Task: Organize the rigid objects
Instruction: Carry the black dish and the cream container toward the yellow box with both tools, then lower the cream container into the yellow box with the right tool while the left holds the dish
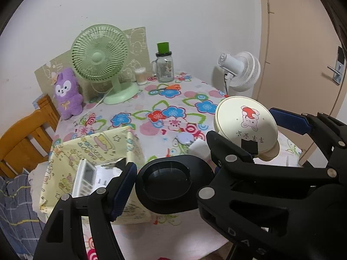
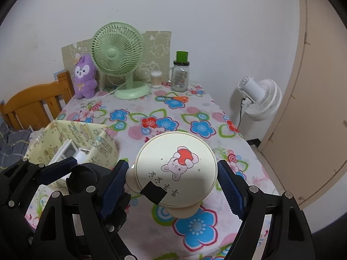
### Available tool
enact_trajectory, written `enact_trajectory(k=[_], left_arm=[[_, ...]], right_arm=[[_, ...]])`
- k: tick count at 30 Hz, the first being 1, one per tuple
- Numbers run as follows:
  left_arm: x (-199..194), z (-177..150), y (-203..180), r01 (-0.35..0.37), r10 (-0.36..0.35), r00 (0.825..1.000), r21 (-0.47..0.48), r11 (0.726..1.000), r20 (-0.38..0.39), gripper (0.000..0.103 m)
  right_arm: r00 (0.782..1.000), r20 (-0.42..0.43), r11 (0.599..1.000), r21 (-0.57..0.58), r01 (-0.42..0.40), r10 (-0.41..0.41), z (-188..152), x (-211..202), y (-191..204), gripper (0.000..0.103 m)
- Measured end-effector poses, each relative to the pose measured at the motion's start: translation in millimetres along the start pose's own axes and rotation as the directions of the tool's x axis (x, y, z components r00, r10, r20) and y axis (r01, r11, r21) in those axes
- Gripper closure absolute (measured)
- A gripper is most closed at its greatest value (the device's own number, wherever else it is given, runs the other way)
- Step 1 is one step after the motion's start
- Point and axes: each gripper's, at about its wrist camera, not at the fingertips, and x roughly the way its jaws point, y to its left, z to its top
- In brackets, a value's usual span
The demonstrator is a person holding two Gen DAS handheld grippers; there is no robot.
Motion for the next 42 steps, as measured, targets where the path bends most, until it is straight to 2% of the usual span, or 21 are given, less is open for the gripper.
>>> enact_trajectory(k=[5,18,42], left_arm=[[-4,3,15,-0.037,0.037,0.999,-0.002,0.999,0.005,0.027],[5,0,60,-0.054,0.053,0.998,-0.042,0.998,-0.015,0.027],[43,-12,131,-0.104,0.094,0.992,-0.109,0.989,-0.090,0.027]], right_arm=[[0.999,-0.007,0.999,0.009,-0.049,0.050,8,5,12,0.020],[0.998,-0.019,0.998,-0.019,-0.065,0.065,20,19,53,0.020],[0.982,-0.119,0.988,-0.043,-0.150,0.144,31,80,123,0.020]])
